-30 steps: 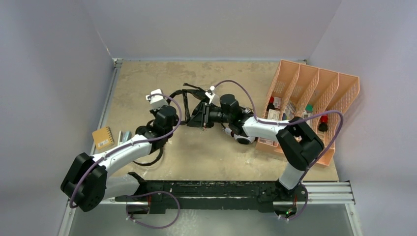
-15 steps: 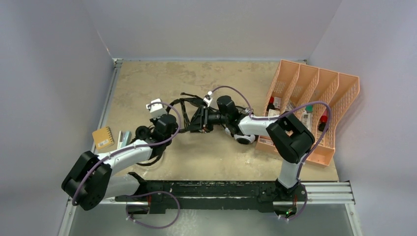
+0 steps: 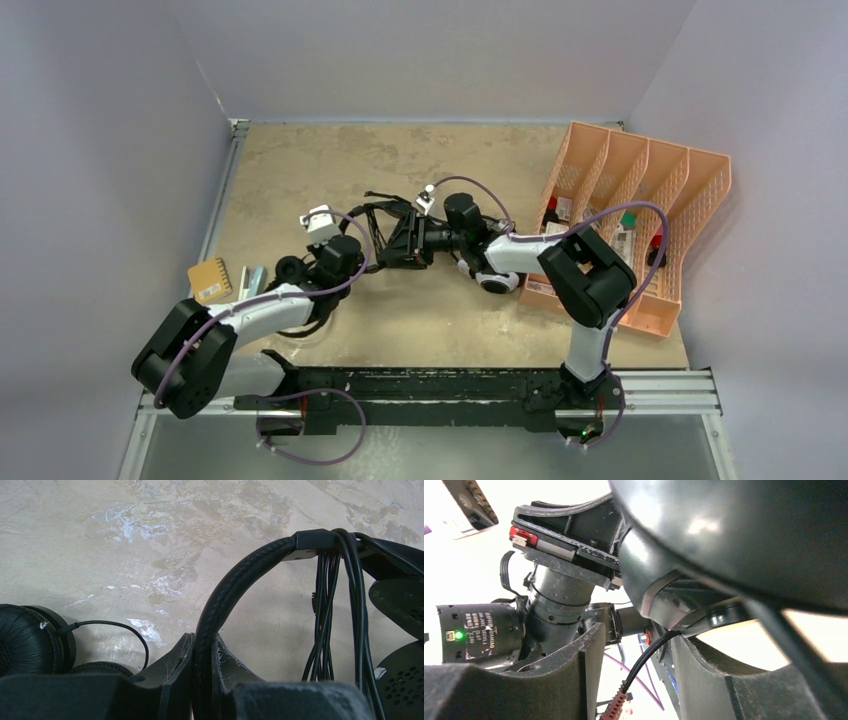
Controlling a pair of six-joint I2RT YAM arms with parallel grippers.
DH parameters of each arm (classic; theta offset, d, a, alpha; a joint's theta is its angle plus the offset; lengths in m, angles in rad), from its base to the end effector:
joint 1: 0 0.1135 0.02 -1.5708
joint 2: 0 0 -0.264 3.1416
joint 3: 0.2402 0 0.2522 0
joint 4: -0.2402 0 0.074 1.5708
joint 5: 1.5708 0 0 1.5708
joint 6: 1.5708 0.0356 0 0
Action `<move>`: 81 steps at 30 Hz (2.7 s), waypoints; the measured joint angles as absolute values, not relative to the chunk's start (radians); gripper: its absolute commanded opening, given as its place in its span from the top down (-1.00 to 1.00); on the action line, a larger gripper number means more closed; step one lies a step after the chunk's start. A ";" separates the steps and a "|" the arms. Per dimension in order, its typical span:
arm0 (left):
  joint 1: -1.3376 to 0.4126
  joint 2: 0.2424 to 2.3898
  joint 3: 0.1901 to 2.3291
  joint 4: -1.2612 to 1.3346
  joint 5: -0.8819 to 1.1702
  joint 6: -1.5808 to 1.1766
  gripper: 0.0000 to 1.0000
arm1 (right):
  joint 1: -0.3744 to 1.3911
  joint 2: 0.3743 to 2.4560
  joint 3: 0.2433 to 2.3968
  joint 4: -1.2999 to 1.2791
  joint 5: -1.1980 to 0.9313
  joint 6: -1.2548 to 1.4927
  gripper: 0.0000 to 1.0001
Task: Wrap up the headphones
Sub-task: Wrap the headphones cable around the headphones.
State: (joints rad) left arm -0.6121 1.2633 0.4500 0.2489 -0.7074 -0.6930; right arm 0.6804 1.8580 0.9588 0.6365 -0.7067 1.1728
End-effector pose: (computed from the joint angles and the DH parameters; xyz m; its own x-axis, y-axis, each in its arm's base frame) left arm 0.2076 -0.1175 0.1743 -0.3287 -0.3625 -0.8721 -0.2894 0.9176 -0.2723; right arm 0.2900 0.2644 0.1860 -0.9686 0.1180 -0.2188 -0.1883 0.2268 0.9556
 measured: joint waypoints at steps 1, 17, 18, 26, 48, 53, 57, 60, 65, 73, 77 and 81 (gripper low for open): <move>-0.612 1.267 0.450 0.250 -0.707 -0.693 1.00 | 0.680 1.858 0.959 0.642 -0.707 1.177 -0.13; -0.612 1.285 0.450 0.255 -0.711 -0.696 1.00 | 0.679 1.876 0.958 0.691 -0.701 1.230 -0.20; -0.612 1.287 0.450 0.255 -0.711 -0.696 1.00 | 0.679 1.876 0.958 0.691 -0.702 1.231 -0.21; -0.638 1.291 0.445 0.231 -0.651 -0.685 1.00 | 0.677 1.802 0.973 0.656 -0.679 1.188 -0.29; -0.655 1.290 0.442 0.223 -0.592 -0.740 1.00 | 0.657 1.552 1.178 0.031 -0.503 0.389 -0.40; -0.655 1.290 0.442 0.224 -0.592 -0.756 1.00 | 0.646 1.384 1.127 -0.051 -0.437 0.017 -0.40; -0.655 1.290 0.442 0.224 -0.592 -0.768 1.00 | 0.655 1.300 0.969 -0.049 -0.459 -0.325 -0.32; -0.655 1.290 0.442 0.224 -0.593 -0.768 1.00 | 0.672 1.309 0.915 -0.120 -0.511 -0.629 -0.24; -0.655 1.290 0.442 0.224 -0.596 -0.767 1.00 | 0.743 1.402 0.933 -0.187 -0.506 -0.952 0.02; -0.655 1.290 0.442 0.223 -0.599 -0.767 1.00 | 0.770 1.518 0.950 -0.262 -0.429 -1.143 0.16; -0.655 1.284 0.442 0.223 -0.599 -0.767 1.00 | 0.770 1.555 0.950 -0.251 -0.374 -1.160 -0.02; -0.655 1.277 0.441 0.223 -0.599 -0.767 1.00 | 0.770 1.608 0.937 -0.212 -0.297 -1.169 -0.08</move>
